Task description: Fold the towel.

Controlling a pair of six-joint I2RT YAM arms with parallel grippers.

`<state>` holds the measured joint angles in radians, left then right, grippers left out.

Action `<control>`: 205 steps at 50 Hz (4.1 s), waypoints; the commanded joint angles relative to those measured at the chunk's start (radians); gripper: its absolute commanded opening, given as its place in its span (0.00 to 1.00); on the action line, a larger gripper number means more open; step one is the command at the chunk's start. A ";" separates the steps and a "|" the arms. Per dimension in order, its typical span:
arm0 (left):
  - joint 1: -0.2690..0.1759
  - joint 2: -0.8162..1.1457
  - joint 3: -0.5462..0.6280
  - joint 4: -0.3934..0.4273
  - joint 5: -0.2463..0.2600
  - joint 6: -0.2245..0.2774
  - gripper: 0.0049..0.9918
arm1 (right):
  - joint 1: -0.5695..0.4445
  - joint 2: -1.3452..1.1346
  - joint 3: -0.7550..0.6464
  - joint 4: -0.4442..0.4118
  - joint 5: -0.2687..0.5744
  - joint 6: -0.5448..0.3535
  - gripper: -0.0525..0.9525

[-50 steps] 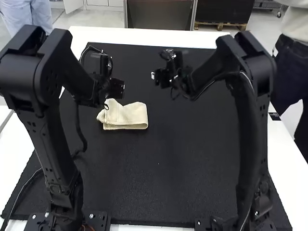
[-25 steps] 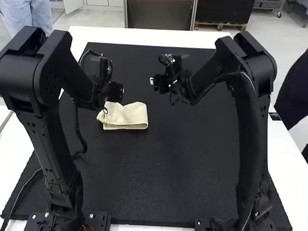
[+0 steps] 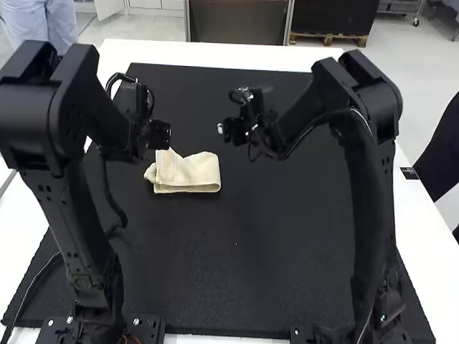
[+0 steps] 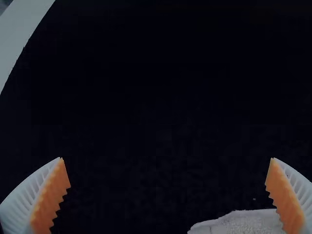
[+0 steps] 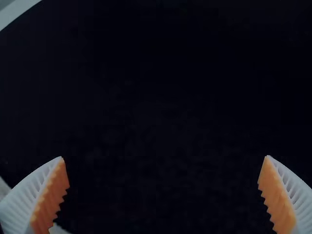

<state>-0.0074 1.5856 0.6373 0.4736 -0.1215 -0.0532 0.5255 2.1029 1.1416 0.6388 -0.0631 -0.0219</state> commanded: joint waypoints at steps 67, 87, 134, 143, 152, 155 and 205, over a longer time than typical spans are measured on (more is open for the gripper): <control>-0.092 -0.440 -0.110 -0.076 -0.024 -0.020 0.95 | -0.363 -0.922 -0.536 -0.134 -0.024 -0.036 0.94; -0.051 -0.708 -0.206 -0.151 -0.027 -0.019 0.95 | -0.403 -1.247 -0.626 -0.309 -0.037 -0.009 0.94; 0.026 -0.934 -0.261 -0.115 0.028 0.018 0.95 | -0.522 -1.776 -0.795 -0.384 -0.044 -0.009 0.94; 0.030 -0.966 -0.306 -0.052 0.051 0.050 0.95 | -0.522 -1.842 -0.847 -0.347 -0.040 -0.029 0.93; 0.027 -0.990 -0.332 -0.035 0.051 0.052 0.95 | -0.522 -1.873 -0.862 -0.327 -0.040 -0.050 0.93; 0.029 -0.992 -0.338 -0.027 0.054 0.052 0.95 | -0.522 -1.887 -0.872 -0.317 -0.043 -0.053 0.93; 0.032 -1.073 -0.521 0.161 0.114 0.075 0.95 | -0.522 -2.097 -1.020 -0.260 -0.086 -0.082 0.93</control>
<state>0.0151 0.5289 0.1234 0.6147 -0.0212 0.0074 0.0147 0.0296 0.1196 0.3691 -0.1345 -0.0917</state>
